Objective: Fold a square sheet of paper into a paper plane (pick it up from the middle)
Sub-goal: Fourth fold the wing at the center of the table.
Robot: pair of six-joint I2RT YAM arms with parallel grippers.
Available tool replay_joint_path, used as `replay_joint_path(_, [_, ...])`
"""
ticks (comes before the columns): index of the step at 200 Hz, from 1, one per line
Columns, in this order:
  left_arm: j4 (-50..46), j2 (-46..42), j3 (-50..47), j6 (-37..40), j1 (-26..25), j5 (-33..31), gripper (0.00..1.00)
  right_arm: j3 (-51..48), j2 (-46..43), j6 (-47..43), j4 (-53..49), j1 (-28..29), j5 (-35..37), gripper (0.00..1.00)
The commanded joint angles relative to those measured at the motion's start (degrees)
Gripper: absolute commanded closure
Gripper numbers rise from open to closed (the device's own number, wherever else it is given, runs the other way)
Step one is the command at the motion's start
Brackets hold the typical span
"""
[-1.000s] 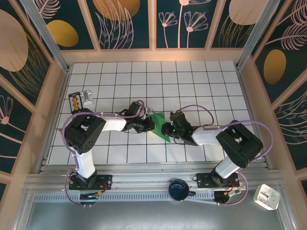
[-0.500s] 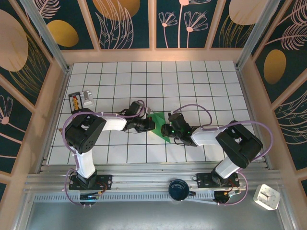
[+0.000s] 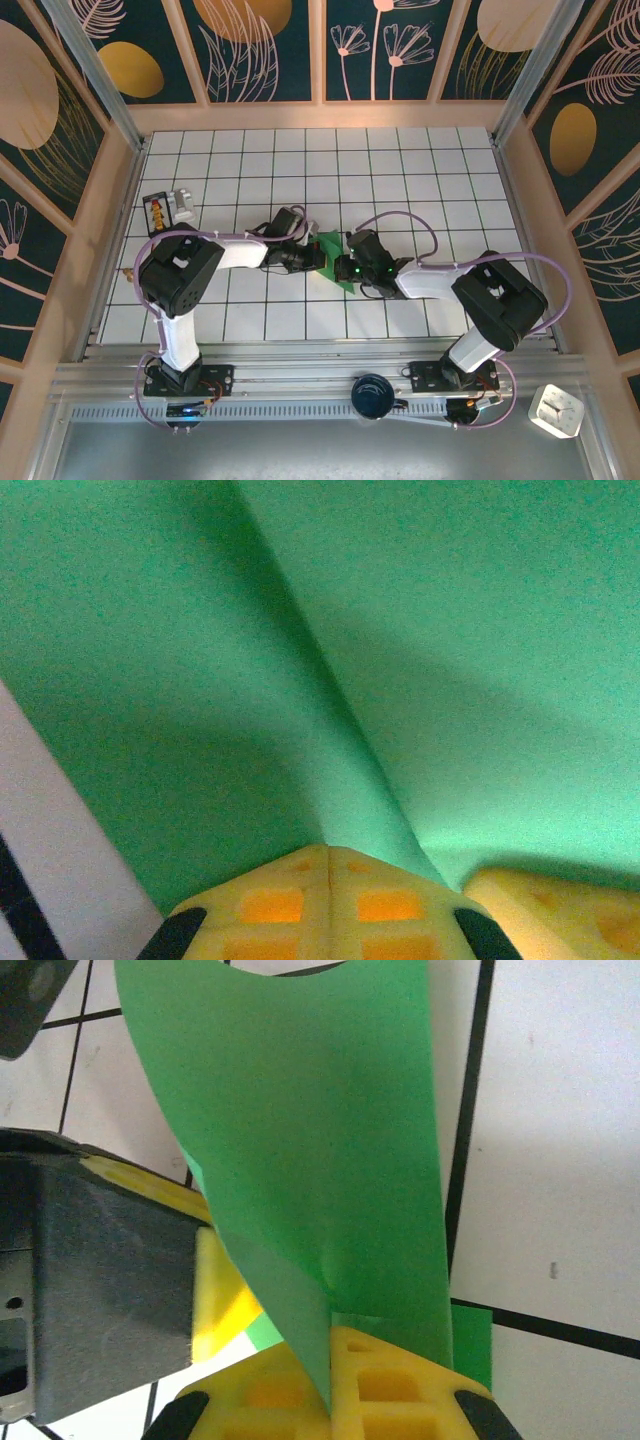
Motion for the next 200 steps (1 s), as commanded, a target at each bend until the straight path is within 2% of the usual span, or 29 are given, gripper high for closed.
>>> replay_joint_path(1, [-3.5, 2.0, 0.6, 2.6, 0.4, -2.2, 1.0, 2.1, 0.8, 0.1, -2.4, -0.6, -2.9, 1.0])
replay_joint_path(61, [-2.3, -0.1, 0.0, 1.7, 0.7, -2.5, 1.0, 3.0, 1.6, 4.9, -5.2, -2.2, -3.9, 1.0])
replay_joint_path(115, [-0.3, -4.5, -2.8, -0.3, 0.7, -2.0, 0.92, 0.8, 1.2, 9.6, -2.4, -2.8, -4.0, 1.0])
replay_joint_path(141, [1.0, -3.8, -3.3, -0.8, 0.7, -1.3, 0.92, -0.6, 0.6, 8.1, 1.1, -2.8, -4.9, 0.99])
replay_joint_path(200, [-0.4, -0.7, -1.7, 0.8, 0.7, -1.8, 0.99, -1.2, -0.3, -0.5, 0.5, -2.1, -0.9, 0.91])
